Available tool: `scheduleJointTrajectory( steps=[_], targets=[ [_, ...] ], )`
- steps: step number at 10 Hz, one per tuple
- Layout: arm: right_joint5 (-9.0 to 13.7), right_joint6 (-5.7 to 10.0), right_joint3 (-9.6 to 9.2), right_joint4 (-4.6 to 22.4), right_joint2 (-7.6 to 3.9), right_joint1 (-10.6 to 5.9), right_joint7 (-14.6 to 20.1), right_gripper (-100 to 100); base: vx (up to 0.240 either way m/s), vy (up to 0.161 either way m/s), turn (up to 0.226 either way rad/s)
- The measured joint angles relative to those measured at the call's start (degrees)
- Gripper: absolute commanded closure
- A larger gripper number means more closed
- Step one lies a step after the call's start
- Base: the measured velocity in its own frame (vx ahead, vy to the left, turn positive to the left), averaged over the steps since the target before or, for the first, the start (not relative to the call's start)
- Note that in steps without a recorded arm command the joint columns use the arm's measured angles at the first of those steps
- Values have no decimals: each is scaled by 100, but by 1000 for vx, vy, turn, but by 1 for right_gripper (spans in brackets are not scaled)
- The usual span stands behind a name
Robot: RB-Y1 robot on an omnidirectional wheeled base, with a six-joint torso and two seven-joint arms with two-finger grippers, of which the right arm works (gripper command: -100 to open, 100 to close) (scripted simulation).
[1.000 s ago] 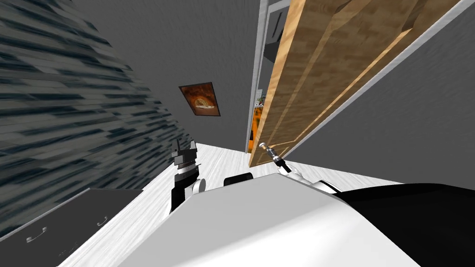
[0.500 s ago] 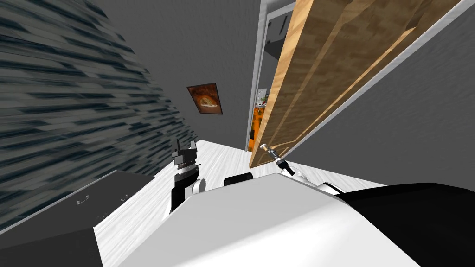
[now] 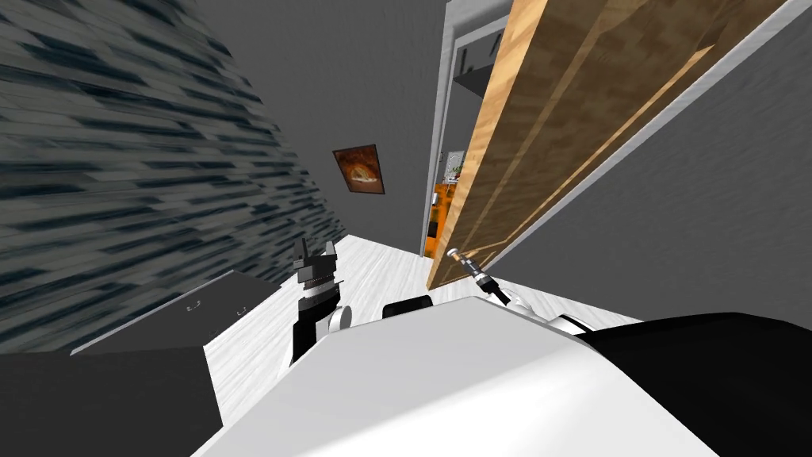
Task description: Pull the door open
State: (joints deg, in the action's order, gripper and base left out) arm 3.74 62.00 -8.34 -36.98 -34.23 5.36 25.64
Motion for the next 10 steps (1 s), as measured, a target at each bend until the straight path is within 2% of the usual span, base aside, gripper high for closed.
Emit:
scheduleJointTrajectory(
  steps=[3, 4, 5, 7, 9, 10],
  targets=[
    [3, 195, -27, -15, -83, 132, 59, 100, -194, -87, 161],
    [-5, 288, -46, 85, -97, 113, 79, 100, -168, -88, 127],
    [-3, 337, -53, 43, -121, 195, 91, 100, -193, -101, 180],
    [-8, 470, -79, 98, -152, 249, 118, 100, -153, -64, 106],
    [-18, 669, -103, 302, -175, 213, 151, 100, -123, -43, 80],
    [-22, 682, -111, 315, -169, 214, 157, 100, -127, -62, 195]
  ],
)
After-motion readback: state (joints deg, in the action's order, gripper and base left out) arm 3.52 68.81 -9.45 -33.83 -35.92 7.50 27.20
